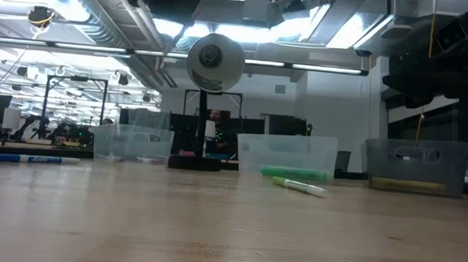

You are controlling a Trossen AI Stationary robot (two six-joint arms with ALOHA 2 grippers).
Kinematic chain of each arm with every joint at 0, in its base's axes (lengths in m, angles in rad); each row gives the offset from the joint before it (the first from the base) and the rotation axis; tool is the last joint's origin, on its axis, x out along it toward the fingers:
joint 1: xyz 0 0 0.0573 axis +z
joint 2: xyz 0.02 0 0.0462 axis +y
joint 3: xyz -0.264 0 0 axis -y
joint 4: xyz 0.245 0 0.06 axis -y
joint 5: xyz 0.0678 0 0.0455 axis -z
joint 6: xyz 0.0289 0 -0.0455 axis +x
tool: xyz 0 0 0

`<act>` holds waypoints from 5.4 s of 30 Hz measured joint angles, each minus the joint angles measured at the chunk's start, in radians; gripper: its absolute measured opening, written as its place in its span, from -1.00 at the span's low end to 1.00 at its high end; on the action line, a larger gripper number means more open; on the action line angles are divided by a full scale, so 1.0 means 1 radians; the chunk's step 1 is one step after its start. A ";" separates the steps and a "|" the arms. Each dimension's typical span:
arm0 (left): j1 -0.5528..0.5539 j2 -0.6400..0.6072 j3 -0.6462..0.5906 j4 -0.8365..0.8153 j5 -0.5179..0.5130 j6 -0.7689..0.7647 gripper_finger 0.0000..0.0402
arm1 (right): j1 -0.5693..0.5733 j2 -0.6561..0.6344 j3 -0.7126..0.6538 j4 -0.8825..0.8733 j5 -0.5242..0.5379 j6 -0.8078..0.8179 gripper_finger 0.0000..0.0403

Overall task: Pick & Place Markers
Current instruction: Put the red marker in the left transparent bin, then put the blue marker in the left transparent bin

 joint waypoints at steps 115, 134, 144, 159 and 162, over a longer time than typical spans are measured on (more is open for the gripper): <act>0.528 0.157 0.000 -0.743 0.582 0.655 -0.72 | 0.000 0.000 0.000 0.000 0.000 0.000 -0.04; 0.348 -0.213 0.000 -0.947 0.745 0.085 -0.78 | 0.000 0.000 0.000 0.000 0.000 0.000 -0.04; 0.234 -0.222 0.000 -1.138 0.925 -0.336 -0.67 | 0.000 0.000 0.000 0.000 0.000 0.000 -0.04; 0.113 -0.214 -0.154 -1.226 1.022 -0.711 -0.52 | 0.000 0.000 0.000 0.000 0.000 0.000 -0.04; 0.100 -0.213 -0.210 -1.225 1.009 -0.730 -0.48 | 0.000 0.000 0.000 0.000 0.000 0.000 -0.04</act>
